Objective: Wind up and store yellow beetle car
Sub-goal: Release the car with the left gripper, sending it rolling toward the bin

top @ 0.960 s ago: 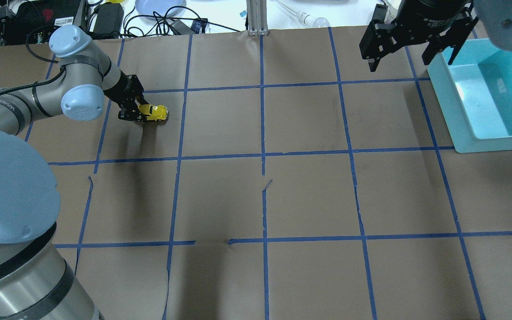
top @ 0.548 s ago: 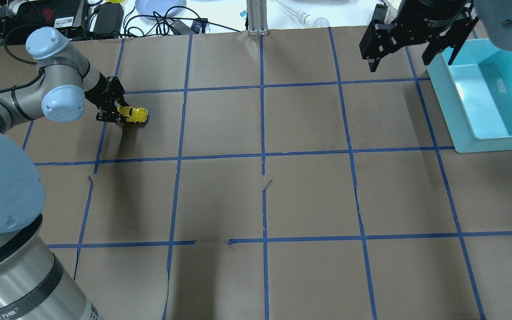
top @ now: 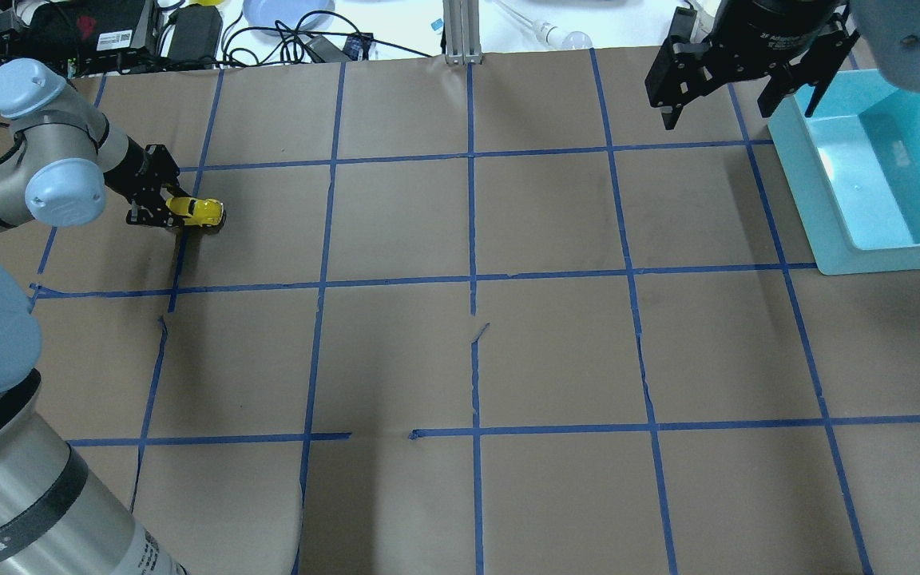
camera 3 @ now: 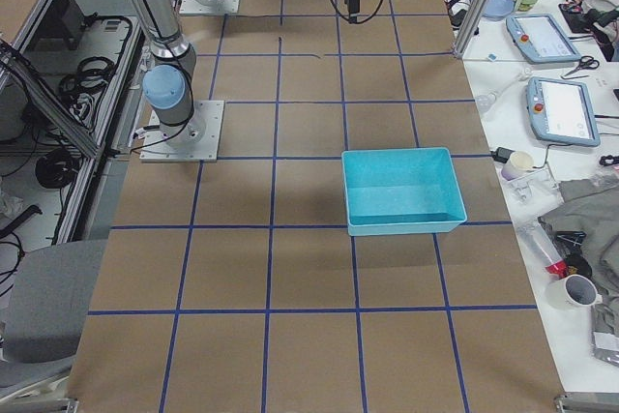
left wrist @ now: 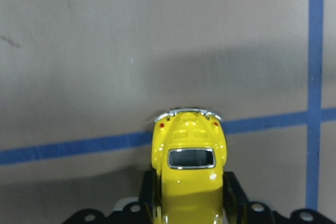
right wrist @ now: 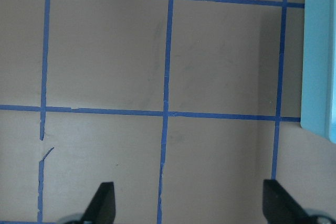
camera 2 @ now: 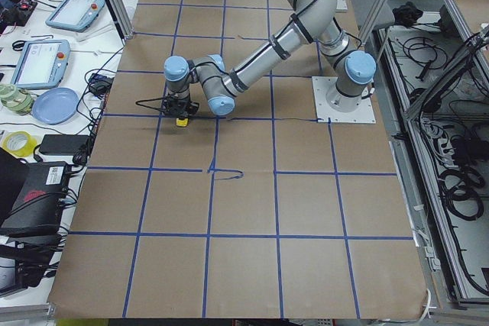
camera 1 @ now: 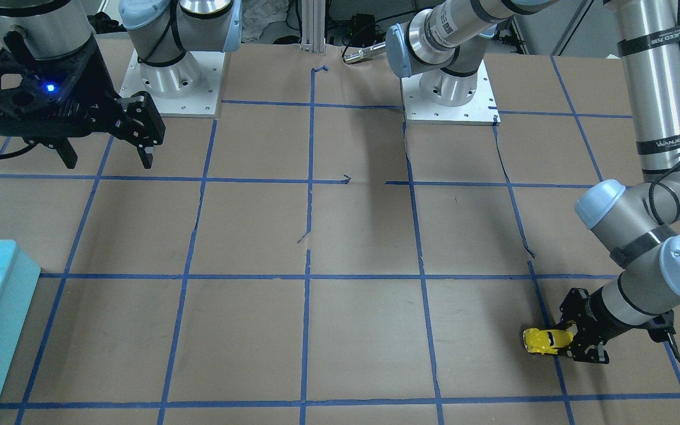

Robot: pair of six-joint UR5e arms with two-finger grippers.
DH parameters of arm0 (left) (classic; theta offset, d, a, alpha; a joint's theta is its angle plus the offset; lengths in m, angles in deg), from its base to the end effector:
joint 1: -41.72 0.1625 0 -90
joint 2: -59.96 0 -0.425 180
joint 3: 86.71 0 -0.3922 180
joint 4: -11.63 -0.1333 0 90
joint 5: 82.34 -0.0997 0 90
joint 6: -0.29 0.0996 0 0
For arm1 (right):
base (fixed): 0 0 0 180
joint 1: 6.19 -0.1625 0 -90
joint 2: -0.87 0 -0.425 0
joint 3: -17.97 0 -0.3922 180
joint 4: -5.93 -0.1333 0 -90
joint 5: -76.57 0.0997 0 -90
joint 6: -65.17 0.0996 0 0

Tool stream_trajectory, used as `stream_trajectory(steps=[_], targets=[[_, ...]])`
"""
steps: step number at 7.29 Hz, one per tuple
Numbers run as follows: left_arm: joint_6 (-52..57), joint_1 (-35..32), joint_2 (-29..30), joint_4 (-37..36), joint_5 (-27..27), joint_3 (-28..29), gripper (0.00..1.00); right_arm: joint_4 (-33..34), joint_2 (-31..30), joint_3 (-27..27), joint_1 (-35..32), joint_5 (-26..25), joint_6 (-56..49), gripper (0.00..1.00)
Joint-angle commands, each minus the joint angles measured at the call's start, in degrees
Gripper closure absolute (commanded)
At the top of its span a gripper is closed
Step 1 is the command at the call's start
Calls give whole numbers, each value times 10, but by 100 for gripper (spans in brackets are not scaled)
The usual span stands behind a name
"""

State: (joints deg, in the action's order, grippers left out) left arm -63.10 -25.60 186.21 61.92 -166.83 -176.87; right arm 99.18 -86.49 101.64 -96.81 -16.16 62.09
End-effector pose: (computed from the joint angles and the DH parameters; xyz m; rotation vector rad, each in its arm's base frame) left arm 0.1274 -0.6753 0.1792 2.0656 -2.2185 0.0311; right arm 0.1342 -0.5205 0.5256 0.0952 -3.0844 0.1855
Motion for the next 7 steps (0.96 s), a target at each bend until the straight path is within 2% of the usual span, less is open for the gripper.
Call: stream_trajectory(steps=[1, 5, 6, 7], targets=[[-3, 0, -6, -3, 3, -2, 0, 0, 0, 0, 0, 0, 0, 0], [10, -13, -45, 2, 8, 6, 2, 0, 0, 0, 0, 0, 0, 0], [72, -45, -62, 12, 3, 20, 3, 0, 0, 0, 0, 0, 0, 0], [164, -80, -83, 53, -40, 48, 3, -1, 0, 0, 1, 0, 0, 0]])
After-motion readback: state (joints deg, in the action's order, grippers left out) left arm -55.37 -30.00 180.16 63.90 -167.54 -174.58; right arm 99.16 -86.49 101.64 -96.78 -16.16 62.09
